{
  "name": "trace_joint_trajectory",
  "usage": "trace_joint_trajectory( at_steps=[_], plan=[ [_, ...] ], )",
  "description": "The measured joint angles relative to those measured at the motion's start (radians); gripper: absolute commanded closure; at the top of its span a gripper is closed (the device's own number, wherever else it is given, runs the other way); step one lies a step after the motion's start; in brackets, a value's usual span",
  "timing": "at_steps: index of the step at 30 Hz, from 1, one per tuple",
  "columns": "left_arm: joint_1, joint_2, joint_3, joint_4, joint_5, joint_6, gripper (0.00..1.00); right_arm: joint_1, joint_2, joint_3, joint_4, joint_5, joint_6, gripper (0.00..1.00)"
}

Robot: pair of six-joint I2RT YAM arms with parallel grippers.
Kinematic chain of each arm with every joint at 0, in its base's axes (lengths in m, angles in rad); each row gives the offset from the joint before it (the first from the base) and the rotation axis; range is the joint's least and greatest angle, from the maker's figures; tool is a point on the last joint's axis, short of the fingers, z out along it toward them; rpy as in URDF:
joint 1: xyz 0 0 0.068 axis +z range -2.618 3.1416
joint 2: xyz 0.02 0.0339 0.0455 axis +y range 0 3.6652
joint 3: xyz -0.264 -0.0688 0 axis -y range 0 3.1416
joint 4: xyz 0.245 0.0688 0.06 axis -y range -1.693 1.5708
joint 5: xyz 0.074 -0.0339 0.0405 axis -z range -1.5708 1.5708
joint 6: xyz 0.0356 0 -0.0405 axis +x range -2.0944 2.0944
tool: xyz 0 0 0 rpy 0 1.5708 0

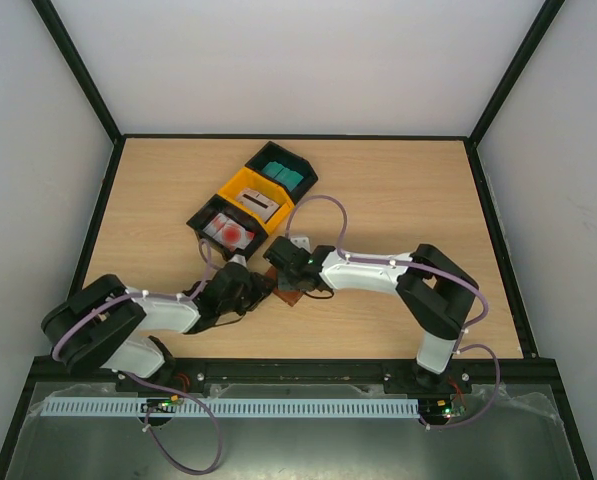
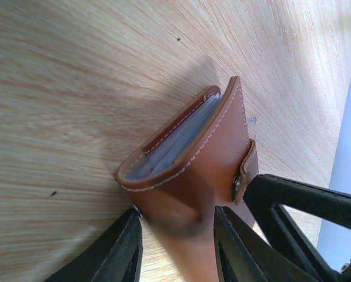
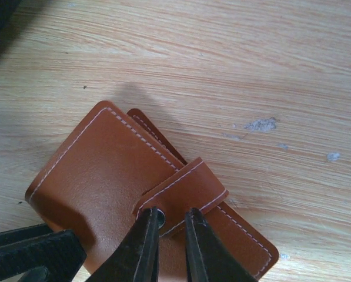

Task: Put the credit cards into the card holder
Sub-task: Close the card holder at the center of the board.

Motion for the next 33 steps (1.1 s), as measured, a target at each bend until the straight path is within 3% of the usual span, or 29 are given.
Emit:
trace_joint_trajectory(
  at_steps=[26, 33],
  plan=[
    [0.0, 0.079, 0.049, 0.014, 0.004, 0.034, 0.72, 0.0, 0.025, 0.008, 0.04, 0.029, -0.052, 0.88],
    [0.0, 0.078, 0.05, 0.007, 0.004, 0.036, 0.72, 0.0, 0.035, 0.009, 0.06, 0.034, -0.044, 0.96]
  ],
)
